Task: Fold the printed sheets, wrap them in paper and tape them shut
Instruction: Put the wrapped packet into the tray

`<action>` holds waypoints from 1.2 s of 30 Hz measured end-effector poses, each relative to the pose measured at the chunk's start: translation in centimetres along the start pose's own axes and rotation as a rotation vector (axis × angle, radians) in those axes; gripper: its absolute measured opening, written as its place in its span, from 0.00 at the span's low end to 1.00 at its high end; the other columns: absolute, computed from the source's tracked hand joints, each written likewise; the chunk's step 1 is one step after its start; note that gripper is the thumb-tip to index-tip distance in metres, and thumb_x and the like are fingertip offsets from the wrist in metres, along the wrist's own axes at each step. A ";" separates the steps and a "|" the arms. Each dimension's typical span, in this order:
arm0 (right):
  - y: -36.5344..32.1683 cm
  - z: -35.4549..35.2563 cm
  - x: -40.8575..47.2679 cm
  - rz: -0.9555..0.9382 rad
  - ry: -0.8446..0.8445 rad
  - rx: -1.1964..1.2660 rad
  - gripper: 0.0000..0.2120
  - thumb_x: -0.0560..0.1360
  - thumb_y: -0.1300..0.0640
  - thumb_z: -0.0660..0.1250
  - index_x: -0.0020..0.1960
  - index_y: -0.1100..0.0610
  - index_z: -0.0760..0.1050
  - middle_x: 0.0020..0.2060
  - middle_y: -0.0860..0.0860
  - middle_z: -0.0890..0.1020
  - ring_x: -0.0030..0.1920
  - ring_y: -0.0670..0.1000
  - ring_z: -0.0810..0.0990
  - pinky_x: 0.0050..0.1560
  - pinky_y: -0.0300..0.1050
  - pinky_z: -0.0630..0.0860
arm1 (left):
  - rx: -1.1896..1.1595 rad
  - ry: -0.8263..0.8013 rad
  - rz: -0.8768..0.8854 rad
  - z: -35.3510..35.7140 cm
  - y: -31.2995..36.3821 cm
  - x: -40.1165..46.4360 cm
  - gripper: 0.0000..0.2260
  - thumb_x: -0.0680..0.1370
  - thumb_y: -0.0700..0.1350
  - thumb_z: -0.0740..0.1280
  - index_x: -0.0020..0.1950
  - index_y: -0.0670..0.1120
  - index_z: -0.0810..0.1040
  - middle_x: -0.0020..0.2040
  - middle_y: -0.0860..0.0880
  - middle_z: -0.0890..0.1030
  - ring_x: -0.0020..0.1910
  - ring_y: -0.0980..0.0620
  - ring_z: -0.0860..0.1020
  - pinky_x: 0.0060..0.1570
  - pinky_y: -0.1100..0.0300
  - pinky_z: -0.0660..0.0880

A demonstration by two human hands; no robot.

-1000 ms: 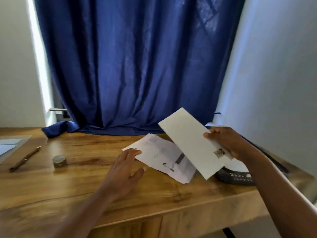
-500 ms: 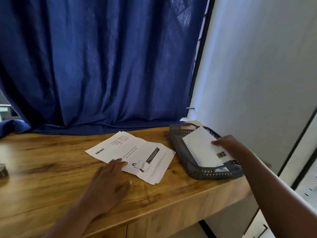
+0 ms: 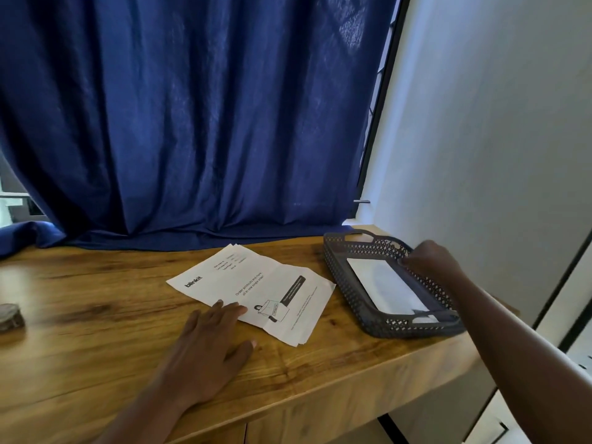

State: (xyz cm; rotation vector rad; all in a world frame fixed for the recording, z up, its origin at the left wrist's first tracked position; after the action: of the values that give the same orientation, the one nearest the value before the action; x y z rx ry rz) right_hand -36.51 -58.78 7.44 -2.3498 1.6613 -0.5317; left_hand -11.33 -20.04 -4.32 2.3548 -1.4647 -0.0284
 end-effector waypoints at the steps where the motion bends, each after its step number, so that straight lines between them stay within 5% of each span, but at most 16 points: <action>1: -2.0 -0.7 -0.6 -0.072 0.020 0.009 0.15 0.69 0.45 0.72 0.42 0.57 0.81 0.41 0.56 0.84 0.42 0.57 0.83 0.40 0.46 0.73 | -0.005 0.001 -0.002 0.0 0.0 0.0 0.30 0.82 0.68 0.52 0.81 0.60 0.51 0.83 0.57 0.53 0.83 0.55 0.48 0.81 0.53 0.43; 4: -9.6 -0.8 -4.8 -0.408 -0.046 0.061 0.09 0.76 0.46 0.70 0.48 0.50 0.85 0.46 0.49 0.85 0.48 0.51 0.83 0.48 0.44 0.72 | -0.014 -0.005 -0.007 -0.1 0.3 -0.1 0.30 0.82 0.67 0.53 0.81 0.59 0.53 0.83 0.56 0.54 0.83 0.54 0.50 0.81 0.52 0.44; 8: -16.9 2.9 -13.2 -0.679 -0.263 0.102 0.14 0.76 0.40 0.70 0.56 0.46 0.83 0.50 0.39 0.84 0.51 0.40 0.81 0.57 0.44 0.79 | -0.002 -0.005 -0.018 -0.5 0.7 -0.3 0.30 0.82 0.66 0.55 0.82 0.57 0.54 0.83 0.55 0.56 0.83 0.53 0.51 0.81 0.52 0.44; 15: -21.2 11.2 -19.7 -0.764 -0.302 -0.164 0.37 0.72 0.29 0.66 0.74 0.45 0.69 0.74 0.46 0.72 0.71 0.50 0.71 0.69 0.51 0.71 | 0.004 0.063 0.003 -0.6 0.4 -0.2 0.30 0.81 0.65 0.59 0.81 0.57 0.57 0.81 0.55 0.62 0.80 0.53 0.58 0.80 0.48 0.48; 26: -21.9 12.5 -22.2 -0.947 -0.197 -0.387 0.23 0.77 0.39 0.58 0.64 0.48 0.80 0.60 0.45 0.83 0.56 0.48 0.81 0.54 0.46 0.79 | 0.061 0.129 -0.010 -0.9 -0.1 -0.4 0.31 0.78 0.65 0.58 0.80 0.57 0.59 0.77 0.55 0.66 0.74 0.51 0.63 0.80 0.50 0.55; 36: -21.4 10.8 -23.7 -0.866 -0.201 -0.044 0.22 0.79 0.35 0.61 0.68 0.42 0.75 0.68 0.37 0.76 0.69 0.39 0.70 0.69 0.39 0.67 | 0.151 0.116 -0.075 -2.7 -1.3 -4.6 0.30 0.80 0.68 0.52 0.77 0.56 0.68 0.75 0.58 0.70 0.75 0.56 0.65 0.80 0.41 0.41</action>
State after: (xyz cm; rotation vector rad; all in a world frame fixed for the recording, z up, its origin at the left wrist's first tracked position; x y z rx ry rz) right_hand -20.71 -29.57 1.71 -2.9582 0.5101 -0.3581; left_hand -11.75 -14.76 -3.01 2.4838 -1.3665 0.2033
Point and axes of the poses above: each hand's wrist, its own x-axis towards the middle knuckle, its own z-axis out of the palm, y = z × x, the point moved 8 cm from there along x, towards the middle knuckle
